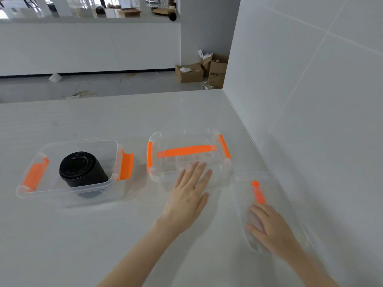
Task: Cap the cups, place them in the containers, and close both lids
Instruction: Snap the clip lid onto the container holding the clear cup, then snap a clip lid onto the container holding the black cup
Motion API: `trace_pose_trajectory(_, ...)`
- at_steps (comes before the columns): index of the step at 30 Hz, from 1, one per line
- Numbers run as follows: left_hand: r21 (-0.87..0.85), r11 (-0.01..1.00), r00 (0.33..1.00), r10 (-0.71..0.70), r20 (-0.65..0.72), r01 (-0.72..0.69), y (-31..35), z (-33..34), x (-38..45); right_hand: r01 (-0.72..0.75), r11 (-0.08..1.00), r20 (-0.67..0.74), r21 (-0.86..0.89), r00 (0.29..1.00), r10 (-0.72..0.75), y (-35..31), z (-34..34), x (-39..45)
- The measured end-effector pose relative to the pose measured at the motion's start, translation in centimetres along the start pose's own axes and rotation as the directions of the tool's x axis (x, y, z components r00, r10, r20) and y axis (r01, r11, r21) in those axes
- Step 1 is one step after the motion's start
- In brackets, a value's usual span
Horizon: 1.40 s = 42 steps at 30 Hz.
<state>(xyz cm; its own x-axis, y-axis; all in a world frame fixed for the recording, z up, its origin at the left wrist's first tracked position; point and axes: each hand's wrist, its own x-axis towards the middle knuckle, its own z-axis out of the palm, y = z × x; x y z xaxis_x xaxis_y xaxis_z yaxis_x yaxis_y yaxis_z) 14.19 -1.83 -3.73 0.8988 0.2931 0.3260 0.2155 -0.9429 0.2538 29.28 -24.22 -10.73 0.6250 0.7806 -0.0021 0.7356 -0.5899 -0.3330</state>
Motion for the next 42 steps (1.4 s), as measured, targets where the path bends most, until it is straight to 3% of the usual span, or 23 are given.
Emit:
trace_pose_trajectory(1,-0.002,0.996,0.995,0.089,0.051,-0.089,1.2,1.2,-0.6,0.010,0.999,-0.016,-0.036,1.000,-0.010,0.3,0.6,-1.5)
trace_pose_trajectory(4,-0.038,0.983,0.946,0.185,0.266,-0.181,3.7,4.2,-1.8,-0.012,0.998,-0.095,-0.069,0.995,0.005,0.4,1.6,-3.8)
trace_pose_trajectory(7,-0.090,0.972,0.869,0.234,0.435,-0.217,5.7,6.9,-2.3,0.003,0.997,-0.144,-0.076,0.989,-0.014,-0.2,1.4,-5.1)
trace_pose_trajectory(11,-0.091,0.974,0.821,0.222,0.525,-0.205,7.5,8.4,-2.3,0.134,0.976,-0.120,-0.170,0.981,-0.155,-1.2,2.1,-6.2)
trace_pose_trajectory(13,-0.155,0.974,0.817,0.222,0.531,-0.164,7.8,8.9,-2.5,0.129,0.974,-0.135,-0.185,0.979,-0.155,-1.0,2.1,-6.7)
trace_pose_trajectory(19,-0.309,0.946,0.949,0.184,0.255,-0.101,7.6,6.6,-1.1,0.141,0.990,-0.401,0.003,0.907,-0.128,-3.1,-4.5,-6.9)
trace_pose_trajectory(23,-0.471,0.879,0.992,-0.016,0.129,0.076,6.7,2.6,-0.3,0.171,0.954,-0.438,0.245,0.898,-0.048,-6.4,-12.1,-6.0)
trace_pose_trajectory(28,-0.664,0.699,0.952,-0.296,0.071,0.267,3.8,-1.2,-1.9,0.250,0.731,-0.482,0.635,0.868,0.122,-10.6,-17.1,-4.3)
trace_pose_trajectory(32,-0.829,0.414,0.850,-0.510,0.132,0.376,-0.1,-4.4,-3.9,0.258,0.552,-0.412,0.793,0.894,0.174,-13.4,-17.5,-0.9)
trace_pose_trajectory(35,-0.827,0.361,0.784,-0.603,0.146,0.431,-3.1,-6.8,-5.4,0.189,0.416,-0.307,0.890,0.922,0.238,-15.6,-16.5,2.1)
trace_pose_trajectory(38,-0.825,0.314,0.700,-0.701,0.133,0.471,-6.4,-9.3,-7.3,0.034,0.263,-0.112,0.964,0.952,0.285,-18.2,-14.1,5.4)
trace_pose_trajectory(42,-0.747,0.343,0.581,-0.811,0.071,0.569,-11.6,-13.3,-9.2,-0.184,-0.052,0.191,0.982,0.937,0.291,-22.4,-10.2,9.3)
